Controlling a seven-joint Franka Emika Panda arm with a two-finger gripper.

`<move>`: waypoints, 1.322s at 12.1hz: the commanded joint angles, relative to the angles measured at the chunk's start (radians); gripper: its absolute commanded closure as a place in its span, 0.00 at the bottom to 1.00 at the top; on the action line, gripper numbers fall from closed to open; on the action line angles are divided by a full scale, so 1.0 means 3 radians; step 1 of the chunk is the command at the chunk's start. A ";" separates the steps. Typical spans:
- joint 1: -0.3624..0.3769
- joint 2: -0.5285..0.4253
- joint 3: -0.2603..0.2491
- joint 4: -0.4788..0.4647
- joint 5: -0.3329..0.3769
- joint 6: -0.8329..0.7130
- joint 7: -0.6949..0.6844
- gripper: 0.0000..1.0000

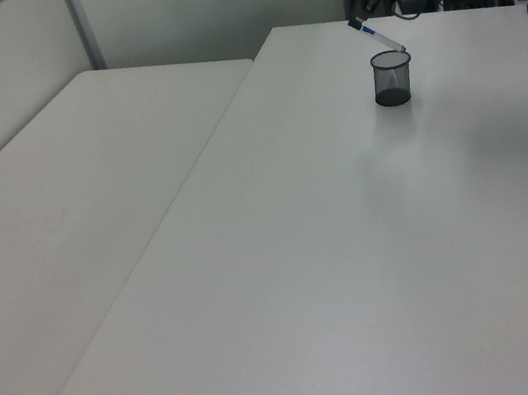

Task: Insert the marker
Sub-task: 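Lower the marker tip-first into the mesh cup, then open the gripper to release the marker in the cup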

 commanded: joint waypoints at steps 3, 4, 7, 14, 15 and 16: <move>0.0031 -0.0021 0.0022 -0.0358 0.0098 0.0489 -0.0080 0.95; 0.0031 -0.0021 0.0022 -0.0394 0.0098 0.0504 -0.0080 0.95; 0.0041 -0.0021 0.0022 -0.0450 0.0098 0.0530 -0.0080 0.94; 0.0036 -0.0113 0.0022 -0.0409 0.0113 0.0484 0.0155 0.24; 0.0036 -0.0184 0.0022 -0.0379 0.0113 0.0418 0.0226 0.10; 0.0036 -0.0255 0.0022 -0.0303 0.0113 0.0190 0.0298 0.04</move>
